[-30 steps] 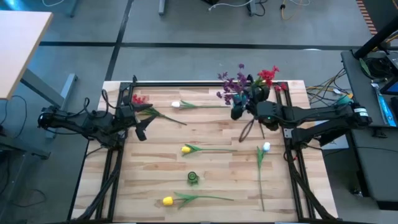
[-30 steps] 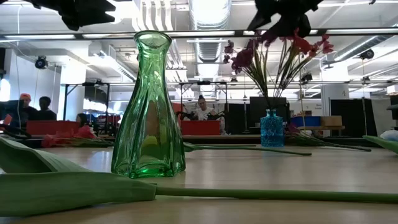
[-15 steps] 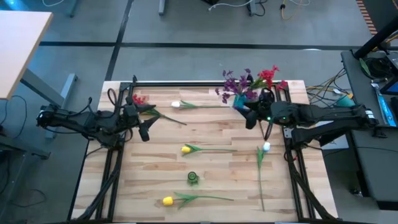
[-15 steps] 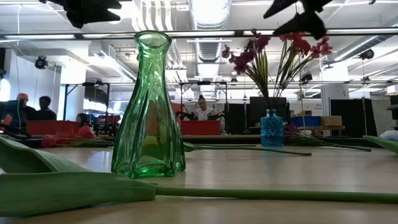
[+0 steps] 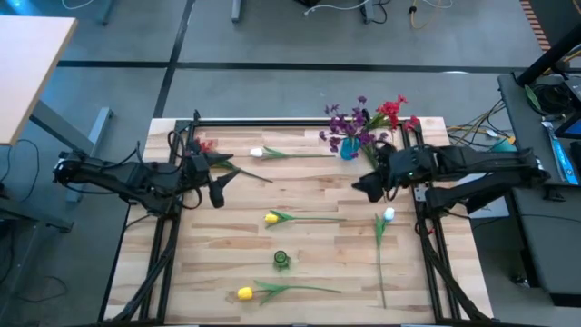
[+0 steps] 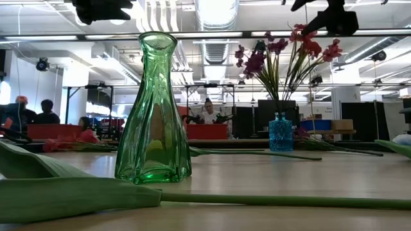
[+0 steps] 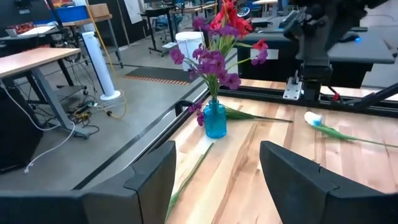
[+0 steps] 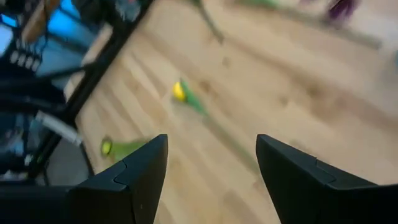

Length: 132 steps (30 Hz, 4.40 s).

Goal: Sort flowers into vase by color
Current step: Put the bottom white flower into the green vase

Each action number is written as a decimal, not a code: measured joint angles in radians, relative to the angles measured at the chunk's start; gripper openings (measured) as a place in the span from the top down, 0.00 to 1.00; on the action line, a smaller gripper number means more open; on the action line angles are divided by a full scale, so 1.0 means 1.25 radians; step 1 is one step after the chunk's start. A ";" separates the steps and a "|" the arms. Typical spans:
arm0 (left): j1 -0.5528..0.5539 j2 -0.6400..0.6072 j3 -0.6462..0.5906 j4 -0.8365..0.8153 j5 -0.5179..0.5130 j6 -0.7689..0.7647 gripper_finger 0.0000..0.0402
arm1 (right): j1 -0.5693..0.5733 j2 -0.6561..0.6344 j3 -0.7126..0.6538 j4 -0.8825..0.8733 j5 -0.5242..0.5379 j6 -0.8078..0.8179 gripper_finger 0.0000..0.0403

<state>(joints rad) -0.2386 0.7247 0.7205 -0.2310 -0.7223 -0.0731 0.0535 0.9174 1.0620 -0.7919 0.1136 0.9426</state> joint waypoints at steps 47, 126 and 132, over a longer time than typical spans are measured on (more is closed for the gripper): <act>0.000 0.043 0.008 -0.033 0.028 -0.012 0.46 | 0.361 0.411 -0.275 0.008 -0.172 0.659 0.77; 0.000 0.105 0.014 -0.039 0.028 -0.111 0.46 | 0.245 0.483 -0.119 1.346 0.028 -0.822 0.97; 0.000 0.105 0.014 -0.039 0.027 -0.111 0.46 | 0.245 0.506 -0.119 1.345 0.029 -0.816 0.96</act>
<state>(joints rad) -0.2386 0.8558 0.7383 -0.2798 -0.6880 -0.2116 0.3592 1.5502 0.9134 0.8895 0.1493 -0.0780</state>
